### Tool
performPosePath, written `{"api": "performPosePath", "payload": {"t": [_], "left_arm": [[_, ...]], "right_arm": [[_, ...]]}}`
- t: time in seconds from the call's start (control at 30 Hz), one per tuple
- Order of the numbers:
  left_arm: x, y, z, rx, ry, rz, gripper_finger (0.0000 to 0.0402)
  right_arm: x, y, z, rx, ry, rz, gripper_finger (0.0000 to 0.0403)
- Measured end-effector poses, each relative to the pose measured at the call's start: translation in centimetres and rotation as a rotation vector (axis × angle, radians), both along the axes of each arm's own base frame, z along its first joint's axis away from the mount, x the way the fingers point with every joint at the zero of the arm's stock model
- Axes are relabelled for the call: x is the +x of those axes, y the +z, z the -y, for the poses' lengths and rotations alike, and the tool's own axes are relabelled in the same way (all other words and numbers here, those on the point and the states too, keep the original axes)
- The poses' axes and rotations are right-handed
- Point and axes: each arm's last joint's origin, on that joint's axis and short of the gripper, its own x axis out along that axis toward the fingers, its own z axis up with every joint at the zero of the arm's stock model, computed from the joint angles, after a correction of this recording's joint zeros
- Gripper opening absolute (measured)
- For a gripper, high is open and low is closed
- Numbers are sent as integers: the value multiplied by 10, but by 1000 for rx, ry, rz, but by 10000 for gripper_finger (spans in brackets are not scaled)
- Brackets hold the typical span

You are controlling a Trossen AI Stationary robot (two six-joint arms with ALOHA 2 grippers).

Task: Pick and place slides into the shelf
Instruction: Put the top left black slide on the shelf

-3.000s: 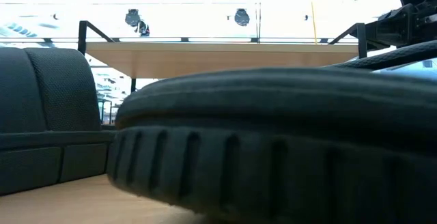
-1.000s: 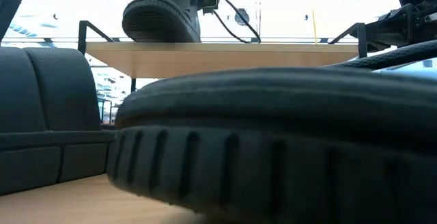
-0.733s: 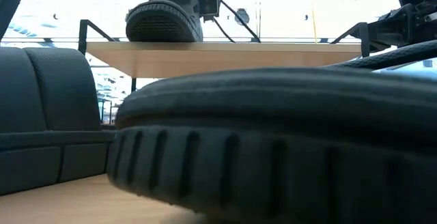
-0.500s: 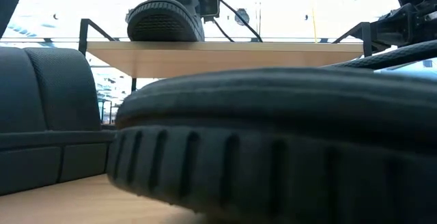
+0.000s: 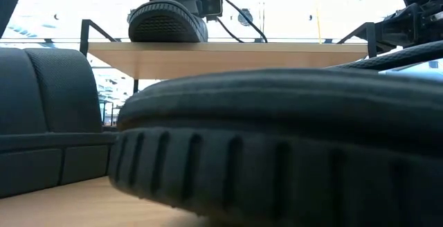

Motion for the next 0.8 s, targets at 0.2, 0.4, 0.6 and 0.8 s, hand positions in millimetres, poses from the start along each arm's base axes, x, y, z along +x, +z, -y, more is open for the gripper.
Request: {"api": "performPosePath", "payload": {"t": [0.2, 0.4, 0.6, 0.8], "left_arm": [[-7, 14, 2, 36, -18, 71, 204], [-15, 33, 2, 87, 0, 131, 290], [-15, 32, 1, 109, 21, 117, 360], [-14, 32, -2, 151, 46, 119, 385]], "right_arm": [[0, 0, 0, 0, 0, 0, 0], [0, 0, 0, 0, 0, 0, 0], [0, 0, 0, 1, 0, 2, 0], [0, 0, 0, 1, 2, 1, 0]]}}
